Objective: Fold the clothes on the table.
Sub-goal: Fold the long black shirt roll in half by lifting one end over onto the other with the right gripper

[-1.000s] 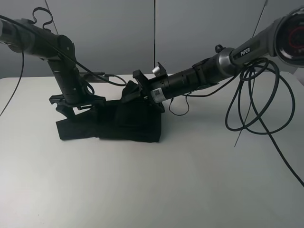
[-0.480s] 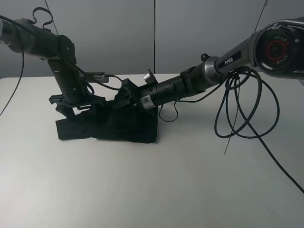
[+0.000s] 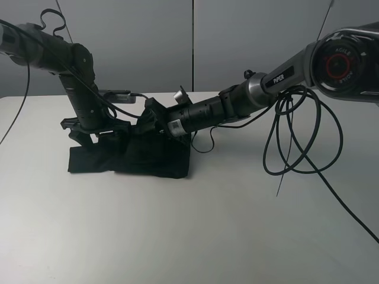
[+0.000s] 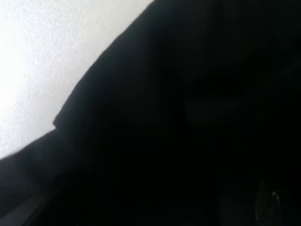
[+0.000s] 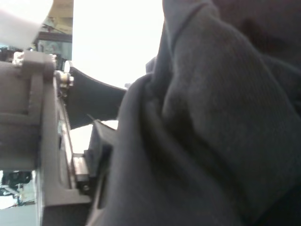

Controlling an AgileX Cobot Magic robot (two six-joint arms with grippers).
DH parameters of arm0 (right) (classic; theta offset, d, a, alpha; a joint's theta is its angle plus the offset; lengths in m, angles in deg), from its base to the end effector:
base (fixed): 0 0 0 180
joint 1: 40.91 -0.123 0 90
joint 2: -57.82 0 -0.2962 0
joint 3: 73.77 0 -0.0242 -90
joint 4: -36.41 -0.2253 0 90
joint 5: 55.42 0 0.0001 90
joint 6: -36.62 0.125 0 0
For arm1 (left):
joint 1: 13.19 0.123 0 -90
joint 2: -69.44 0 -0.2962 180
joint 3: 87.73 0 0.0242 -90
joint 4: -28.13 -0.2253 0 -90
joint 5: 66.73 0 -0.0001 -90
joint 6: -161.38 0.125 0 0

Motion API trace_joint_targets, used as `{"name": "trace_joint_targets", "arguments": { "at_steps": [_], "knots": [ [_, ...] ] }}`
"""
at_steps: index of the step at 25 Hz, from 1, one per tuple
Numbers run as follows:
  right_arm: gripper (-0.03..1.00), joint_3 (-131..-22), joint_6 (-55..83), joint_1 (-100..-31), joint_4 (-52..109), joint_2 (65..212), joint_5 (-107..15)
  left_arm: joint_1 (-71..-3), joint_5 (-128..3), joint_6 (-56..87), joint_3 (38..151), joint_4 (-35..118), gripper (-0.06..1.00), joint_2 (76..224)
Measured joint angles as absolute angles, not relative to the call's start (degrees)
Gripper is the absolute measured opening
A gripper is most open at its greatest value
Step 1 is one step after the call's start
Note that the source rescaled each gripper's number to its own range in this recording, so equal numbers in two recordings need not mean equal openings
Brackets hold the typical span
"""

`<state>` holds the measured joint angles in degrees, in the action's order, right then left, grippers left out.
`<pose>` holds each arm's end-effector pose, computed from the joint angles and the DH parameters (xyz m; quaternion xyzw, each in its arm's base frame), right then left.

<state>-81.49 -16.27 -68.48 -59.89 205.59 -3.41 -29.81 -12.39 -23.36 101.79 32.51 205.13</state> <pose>0.3725 0.3050 0.0718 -0.0333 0.8409 0.5380 0.0490 0.3878 -0.1239 0.0917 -0.0811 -0.9962 0.0296 0.0101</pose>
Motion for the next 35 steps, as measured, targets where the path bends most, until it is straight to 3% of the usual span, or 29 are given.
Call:
{"name": "trace_joint_targets", "arguments": {
  "at_steps": [4, 6, 14, 22, 29, 35],
  "knots": [
    [0.65, -81.49, -18.71, -68.36, -60.15, 205.98, -3.12, -29.67, -11.8, -22.21, 101.79, 32.51, 0.99, 205.13],
    [0.75, -81.49, -19.97, -68.24, -60.46, 206.11, -0.92, -29.54, -11.04, -21.44, 101.79, 31.86, 0.99, 205.13],
    [0.78, -81.61, -21.0, -68.24, -62.13, 206.11, 2.49, -29.4, -6.79, -21.04, 104.85, 30.21, 0.99, 204.48],
    [0.78, -81.61, -21.22, -68.34, -61.91, 206.0, 2.75, -26.54, 0.73, -19.72, 115.11, 29.47, 0.99, 201.56],
    [0.95, -81.61, -24.16, -68.43, -61.59, 202.07, 2.64, -25.29, 2.57, -17.05, 124.36, 29.12, 0.99, 200.54],
    [0.97, -81.61, -25.68, -70.64, -58.24, 197.38, -2.4, -25.29, 2.69, -15.85, 127.4, 29.24, 0.99, 200.54]
  ]
}}
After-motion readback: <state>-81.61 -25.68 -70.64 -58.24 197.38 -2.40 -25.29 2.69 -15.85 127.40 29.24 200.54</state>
